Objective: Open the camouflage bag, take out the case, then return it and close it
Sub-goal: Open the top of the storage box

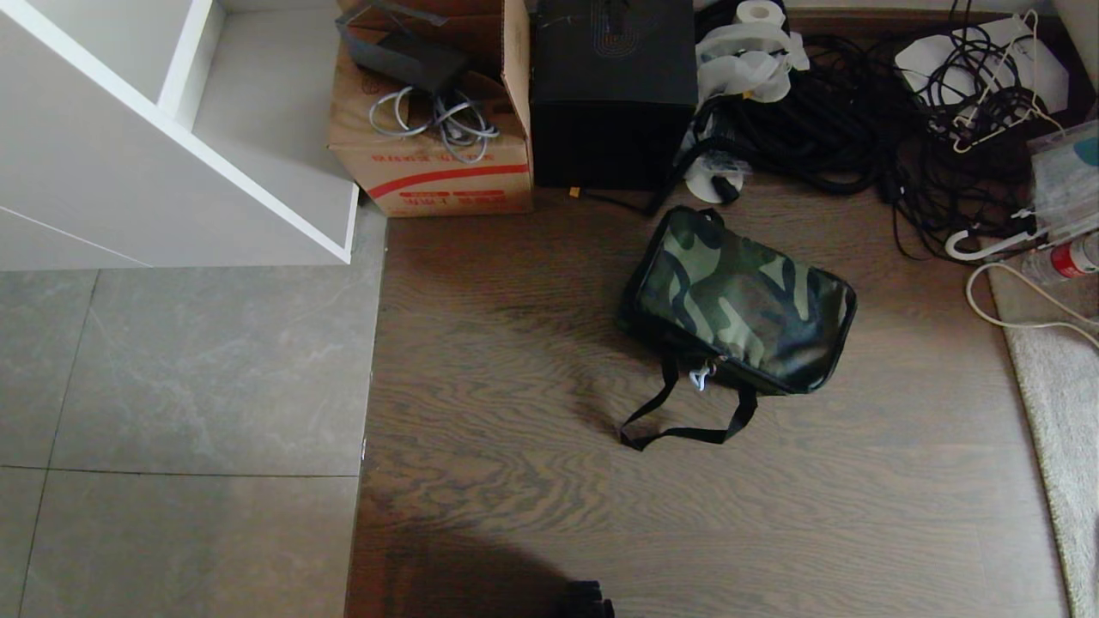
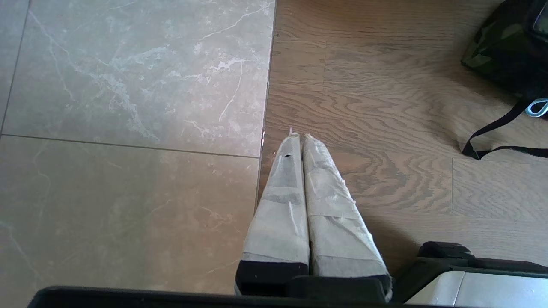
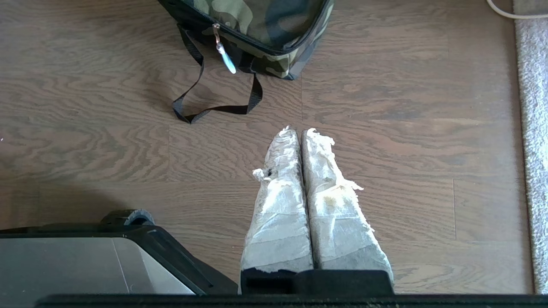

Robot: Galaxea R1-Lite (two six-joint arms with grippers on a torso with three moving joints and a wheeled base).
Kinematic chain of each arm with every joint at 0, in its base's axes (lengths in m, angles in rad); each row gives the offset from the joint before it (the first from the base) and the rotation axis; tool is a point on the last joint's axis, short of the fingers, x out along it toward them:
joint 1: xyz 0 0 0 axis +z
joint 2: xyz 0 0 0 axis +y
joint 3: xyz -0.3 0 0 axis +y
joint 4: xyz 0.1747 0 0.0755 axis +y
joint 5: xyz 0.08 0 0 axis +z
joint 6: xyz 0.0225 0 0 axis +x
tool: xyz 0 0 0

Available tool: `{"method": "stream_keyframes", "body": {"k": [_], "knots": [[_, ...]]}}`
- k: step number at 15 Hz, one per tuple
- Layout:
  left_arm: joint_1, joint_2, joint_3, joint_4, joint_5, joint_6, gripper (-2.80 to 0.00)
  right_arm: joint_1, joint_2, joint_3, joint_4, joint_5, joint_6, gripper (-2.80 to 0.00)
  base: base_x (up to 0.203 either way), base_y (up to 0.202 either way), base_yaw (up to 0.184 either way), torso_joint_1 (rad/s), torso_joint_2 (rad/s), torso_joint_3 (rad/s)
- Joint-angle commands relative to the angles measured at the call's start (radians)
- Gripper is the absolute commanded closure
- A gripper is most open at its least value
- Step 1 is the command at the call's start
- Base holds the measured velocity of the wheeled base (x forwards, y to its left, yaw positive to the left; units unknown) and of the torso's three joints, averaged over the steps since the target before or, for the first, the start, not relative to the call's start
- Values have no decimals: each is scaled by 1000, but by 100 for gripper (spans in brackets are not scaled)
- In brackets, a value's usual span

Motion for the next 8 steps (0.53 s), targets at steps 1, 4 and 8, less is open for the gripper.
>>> {"method": "stream_keyframes", "body": {"k": [1, 4, 8], "knots": [[0, 1, 9, 0, 1, -1, 0, 0, 3, 0, -1, 0, 1, 0, 0, 0, 0, 0, 0, 0], [0, 1, 9, 0, 1, -1, 0, 0, 3, 2, -1, 0, -1, 0, 0, 0, 0, 0, 0, 0], [0, 0, 9, 0, 1, -1, 0, 0, 3, 0, -1, 0, -1, 0, 0, 0, 0, 0, 0, 0]]}}
